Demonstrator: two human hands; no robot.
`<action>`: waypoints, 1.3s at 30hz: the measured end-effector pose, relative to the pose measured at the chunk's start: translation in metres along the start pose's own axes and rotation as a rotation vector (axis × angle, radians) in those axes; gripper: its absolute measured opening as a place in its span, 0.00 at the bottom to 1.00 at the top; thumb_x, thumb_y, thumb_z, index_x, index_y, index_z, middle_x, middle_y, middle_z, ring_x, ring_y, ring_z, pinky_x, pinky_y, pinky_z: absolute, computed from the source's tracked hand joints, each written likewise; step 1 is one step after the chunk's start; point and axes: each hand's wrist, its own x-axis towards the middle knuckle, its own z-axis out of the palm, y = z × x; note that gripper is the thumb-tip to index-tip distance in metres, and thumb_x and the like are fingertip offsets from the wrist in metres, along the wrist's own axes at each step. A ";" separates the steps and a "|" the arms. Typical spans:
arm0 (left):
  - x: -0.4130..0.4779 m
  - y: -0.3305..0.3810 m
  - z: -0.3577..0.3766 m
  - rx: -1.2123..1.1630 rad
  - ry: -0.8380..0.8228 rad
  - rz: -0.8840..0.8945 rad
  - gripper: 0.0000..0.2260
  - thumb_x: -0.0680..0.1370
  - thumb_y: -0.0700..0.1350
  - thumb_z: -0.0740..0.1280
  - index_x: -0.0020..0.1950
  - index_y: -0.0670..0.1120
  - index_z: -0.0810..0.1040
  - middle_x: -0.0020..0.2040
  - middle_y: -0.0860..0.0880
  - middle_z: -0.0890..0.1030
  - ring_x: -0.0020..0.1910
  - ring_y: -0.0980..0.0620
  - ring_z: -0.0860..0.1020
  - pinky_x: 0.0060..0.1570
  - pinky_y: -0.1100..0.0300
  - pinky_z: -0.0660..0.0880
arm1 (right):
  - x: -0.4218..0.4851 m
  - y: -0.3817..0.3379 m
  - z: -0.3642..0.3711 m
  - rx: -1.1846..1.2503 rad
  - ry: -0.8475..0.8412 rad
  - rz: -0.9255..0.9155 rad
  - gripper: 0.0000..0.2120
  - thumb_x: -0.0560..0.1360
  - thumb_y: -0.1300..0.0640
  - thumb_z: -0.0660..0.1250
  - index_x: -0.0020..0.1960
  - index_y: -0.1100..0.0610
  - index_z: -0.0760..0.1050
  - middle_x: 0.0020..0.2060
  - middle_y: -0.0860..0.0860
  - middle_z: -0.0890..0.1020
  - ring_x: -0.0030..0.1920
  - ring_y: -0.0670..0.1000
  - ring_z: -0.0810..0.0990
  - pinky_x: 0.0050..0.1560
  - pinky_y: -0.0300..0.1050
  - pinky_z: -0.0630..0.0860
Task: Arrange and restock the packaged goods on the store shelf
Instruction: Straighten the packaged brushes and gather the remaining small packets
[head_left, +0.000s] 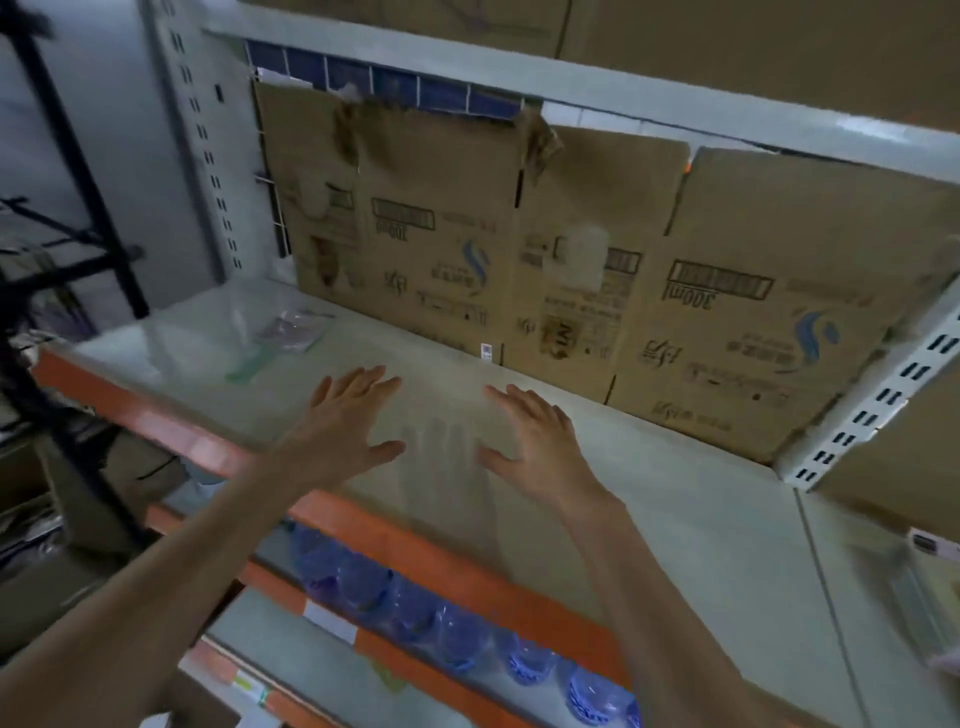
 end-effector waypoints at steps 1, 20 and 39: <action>0.007 -0.010 -0.003 0.009 0.010 -0.015 0.35 0.75 0.56 0.64 0.76 0.51 0.50 0.77 0.51 0.49 0.76 0.51 0.49 0.73 0.53 0.45 | 0.012 -0.003 0.003 0.016 -0.009 -0.009 0.33 0.77 0.44 0.61 0.76 0.48 0.50 0.76 0.51 0.53 0.76 0.52 0.50 0.74 0.52 0.46; 0.118 -0.180 -0.001 0.072 -0.024 -0.343 0.35 0.73 0.61 0.65 0.72 0.43 0.60 0.70 0.40 0.62 0.68 0.38 0.64 0.66 0.48 0.60 | 0.116 -0.068 0.054 0.049 -0.028 0.145 0.31 0.77 0.46 0.62 0.75 0.48 0.53 0.74 0.49 0.59 0.74 0.49 0.55 0.72 0.47 0.50; 0.137 -0.147 -0.014 -0.081 0.073 0.046 0.30 0.68 0.56 0.68 0.66 0.43 0.69 0.60 0.39 0.73 0.56 0.39 0.71 0.55 0.51 0.68 | 0.075 -0.091 0.056 -0.056 0.104 0.393 0.32 0.77 0.44 0.61 0.75 0.50 0.53 0.74 0.50 0.59 0.74 0.50 0.55 0.73 0.48 0.51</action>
